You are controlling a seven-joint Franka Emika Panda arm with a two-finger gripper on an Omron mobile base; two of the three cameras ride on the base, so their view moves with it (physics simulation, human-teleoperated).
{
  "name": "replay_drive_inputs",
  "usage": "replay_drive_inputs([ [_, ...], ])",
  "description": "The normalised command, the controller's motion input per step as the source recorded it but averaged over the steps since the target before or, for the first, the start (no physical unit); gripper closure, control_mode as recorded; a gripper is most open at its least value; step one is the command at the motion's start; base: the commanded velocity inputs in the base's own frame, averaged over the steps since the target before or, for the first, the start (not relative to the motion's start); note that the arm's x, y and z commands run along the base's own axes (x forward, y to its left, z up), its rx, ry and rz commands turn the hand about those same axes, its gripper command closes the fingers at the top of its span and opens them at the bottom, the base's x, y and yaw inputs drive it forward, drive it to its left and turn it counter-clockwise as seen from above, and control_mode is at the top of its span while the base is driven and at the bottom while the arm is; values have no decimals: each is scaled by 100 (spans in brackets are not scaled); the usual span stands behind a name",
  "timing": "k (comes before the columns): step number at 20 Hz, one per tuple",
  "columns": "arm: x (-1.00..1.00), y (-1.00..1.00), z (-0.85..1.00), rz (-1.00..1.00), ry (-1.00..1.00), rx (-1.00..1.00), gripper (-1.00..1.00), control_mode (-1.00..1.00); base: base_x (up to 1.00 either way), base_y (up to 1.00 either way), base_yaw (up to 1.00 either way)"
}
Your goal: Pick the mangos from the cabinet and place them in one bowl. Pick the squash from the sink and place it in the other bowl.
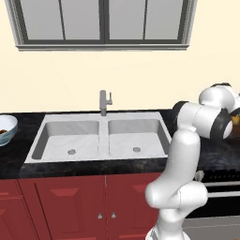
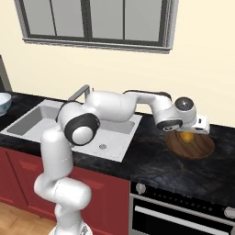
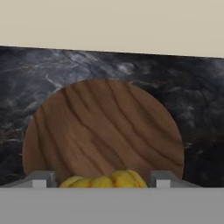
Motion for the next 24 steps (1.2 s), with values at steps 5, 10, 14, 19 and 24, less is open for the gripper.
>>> replay_drive_inputs([
  [5,26,7,-40,0,0,-6,100,-100,0,0,0],
  [10,29,1,-50,0,0,-9,100,-100,0,0,0],
  [14,18,-3,-56,0,0,-8,100,-100,0,0,0],
  [19,15,0,-30,0,-3,-2,100,-100,0,0,0],
  [24,3,0,-3,0,-1,0,-100,-100,0,0,0],
])
